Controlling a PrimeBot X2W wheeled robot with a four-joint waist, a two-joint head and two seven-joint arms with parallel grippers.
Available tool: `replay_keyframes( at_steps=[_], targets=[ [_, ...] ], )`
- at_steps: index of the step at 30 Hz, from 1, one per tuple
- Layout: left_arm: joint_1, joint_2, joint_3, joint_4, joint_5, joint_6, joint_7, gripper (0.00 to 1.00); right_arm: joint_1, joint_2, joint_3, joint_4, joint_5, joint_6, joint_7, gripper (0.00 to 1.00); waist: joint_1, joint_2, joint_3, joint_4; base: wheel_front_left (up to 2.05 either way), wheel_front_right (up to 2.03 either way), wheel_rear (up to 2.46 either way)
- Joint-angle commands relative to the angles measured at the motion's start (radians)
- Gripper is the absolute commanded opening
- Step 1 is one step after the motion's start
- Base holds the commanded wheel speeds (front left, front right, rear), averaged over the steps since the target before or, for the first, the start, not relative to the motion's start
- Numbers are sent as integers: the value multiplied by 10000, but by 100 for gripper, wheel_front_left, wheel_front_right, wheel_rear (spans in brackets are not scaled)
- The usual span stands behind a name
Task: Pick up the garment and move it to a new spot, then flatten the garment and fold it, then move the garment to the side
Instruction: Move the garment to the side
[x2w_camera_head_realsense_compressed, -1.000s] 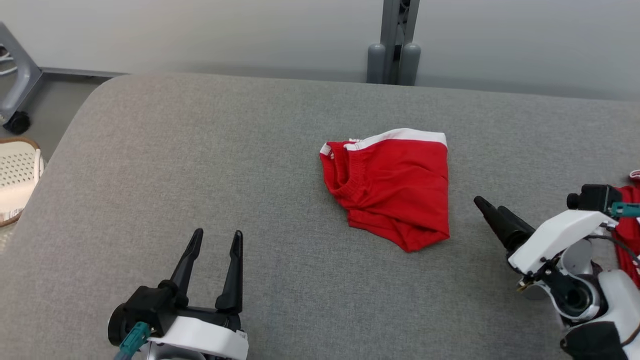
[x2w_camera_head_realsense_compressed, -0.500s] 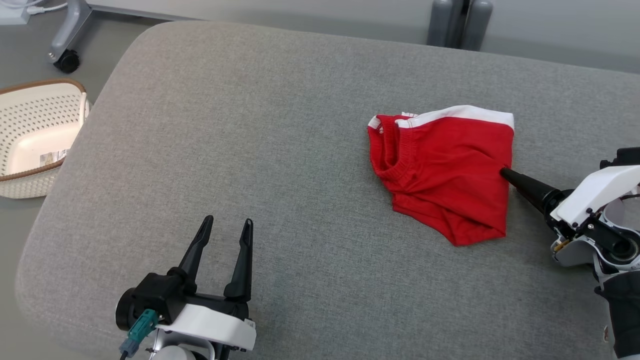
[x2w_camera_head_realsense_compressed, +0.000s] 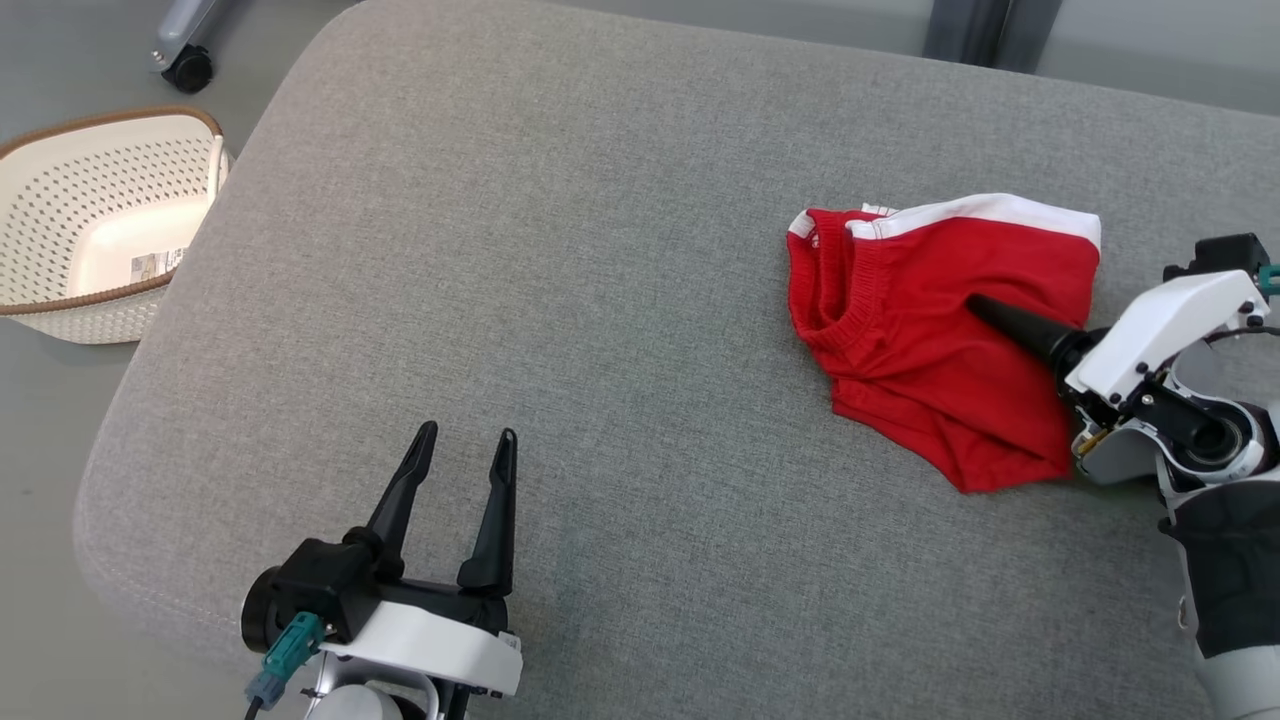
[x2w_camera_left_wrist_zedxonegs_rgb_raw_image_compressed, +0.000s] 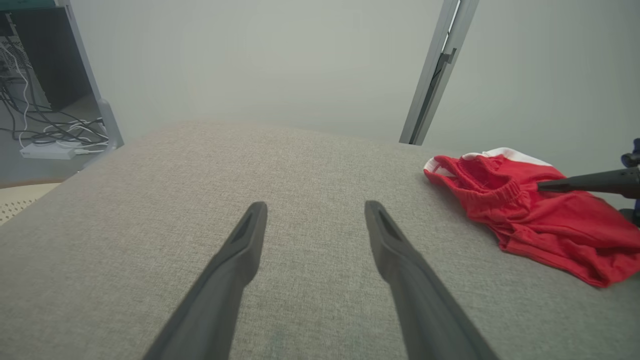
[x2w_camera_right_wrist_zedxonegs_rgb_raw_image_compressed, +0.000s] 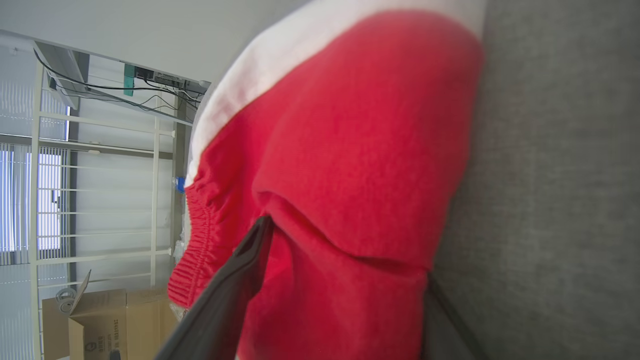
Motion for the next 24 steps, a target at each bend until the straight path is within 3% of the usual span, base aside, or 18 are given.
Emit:
replay_keyframes(
  at_steps=[1,9,10,12,19,24],
  targets=[
    [-205,31,-18,-26,-39,41,-31,100,-11,122,31,210,-31,6,-40,100,0,0,28,30,0,0,0],
    [-257,31,-150,10,-124,109,-31,100,-297,140,310,556,-217,6,-197,100,0,0,101,159,0,0,0],
    [-246,31,-161,21,-126,111,-31,100,-285,114,352,552,-230,6,-226,48,0,0,94,174,0,0,0],
    [-238,31,-162,27,-115,128,-31,100,-250,49,442,498,-223,5,-354,0,0,0,69,191,0,0,0],
    [-216,31,-26,8,-31,92,-31,100,-90,-276,1144,19,-215,6,-995,0,0,0,-209,-68,0,0,0],
    [-271,31,113,32,96,35,-31,100,102,-552,2041,-598,-300,6,-1163,0,0,0,-497,-621,0,0,0]
  ],
)
